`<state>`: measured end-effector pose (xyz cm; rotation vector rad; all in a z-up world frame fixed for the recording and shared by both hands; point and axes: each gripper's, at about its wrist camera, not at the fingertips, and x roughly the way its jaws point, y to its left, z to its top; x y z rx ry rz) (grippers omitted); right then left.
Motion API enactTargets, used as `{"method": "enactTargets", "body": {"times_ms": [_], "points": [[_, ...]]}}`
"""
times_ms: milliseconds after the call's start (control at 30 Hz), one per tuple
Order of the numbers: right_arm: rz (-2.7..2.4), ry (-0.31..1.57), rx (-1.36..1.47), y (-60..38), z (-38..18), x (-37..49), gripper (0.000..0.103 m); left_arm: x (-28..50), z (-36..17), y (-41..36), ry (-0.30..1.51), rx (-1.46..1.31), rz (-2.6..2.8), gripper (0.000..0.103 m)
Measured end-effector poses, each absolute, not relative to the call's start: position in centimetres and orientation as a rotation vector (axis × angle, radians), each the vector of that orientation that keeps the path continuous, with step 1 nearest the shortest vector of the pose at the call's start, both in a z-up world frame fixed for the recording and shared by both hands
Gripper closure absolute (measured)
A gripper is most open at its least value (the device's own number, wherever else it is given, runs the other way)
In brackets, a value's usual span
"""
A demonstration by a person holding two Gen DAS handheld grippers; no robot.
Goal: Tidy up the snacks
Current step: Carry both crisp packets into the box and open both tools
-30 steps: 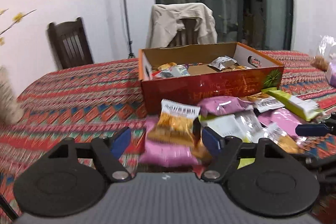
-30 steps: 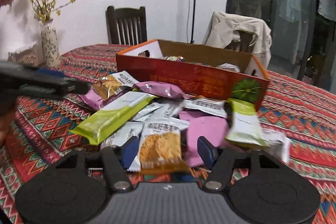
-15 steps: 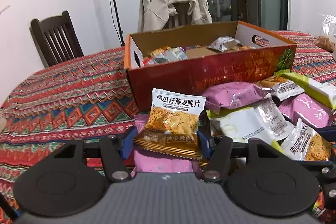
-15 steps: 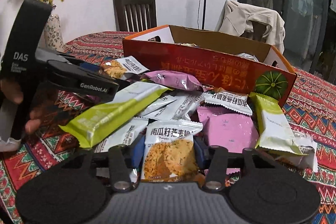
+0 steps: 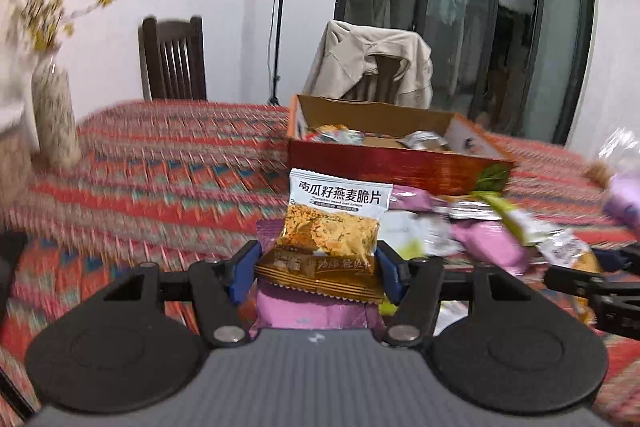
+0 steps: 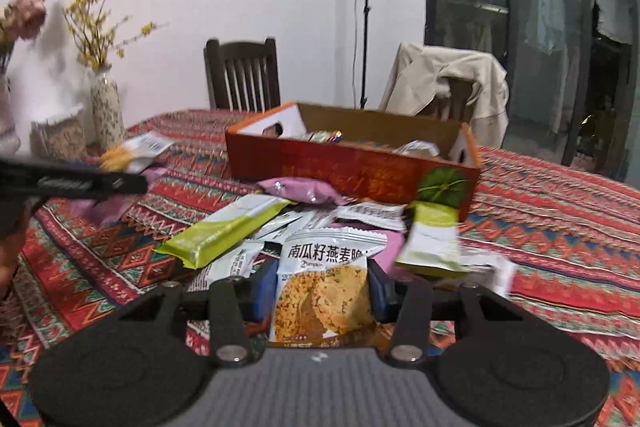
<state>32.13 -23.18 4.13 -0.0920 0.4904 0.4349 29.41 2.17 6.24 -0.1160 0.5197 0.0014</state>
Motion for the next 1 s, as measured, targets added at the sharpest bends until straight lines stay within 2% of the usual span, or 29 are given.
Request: {"method": "enactTargets", "body": {"times_ms": [333,667,833,967,1000], "points": [[0.44,0.482,-0.03,-27.2,4.1,27.0,0.057,24.4,5.3,0.4,0.605,-0.238,-0.074,0.041],[0.464,0.524,-0.012,-27.8,2.2,25.4,0.057,24.5,1.7,-3.7,0.704,-0.037,-0.002,0.04],[0.466,0.569,-0.009,-27.7,0.7,25.7,0.057,23.8,1.8,-4.6,0.673,0.029,-0.01,0.025],[0.467,0.593,-0.018,-27.4,-0.1,26.1,0.056,23.8,2.3,-4.7,0.642,0.032,-0.02,0.025],[0.466,0.599,-0.019,-27.3,-0.2,26.3,0.055,24.0,2.3,-4.6,0.645,0.033,-0.021,0.032]]}}
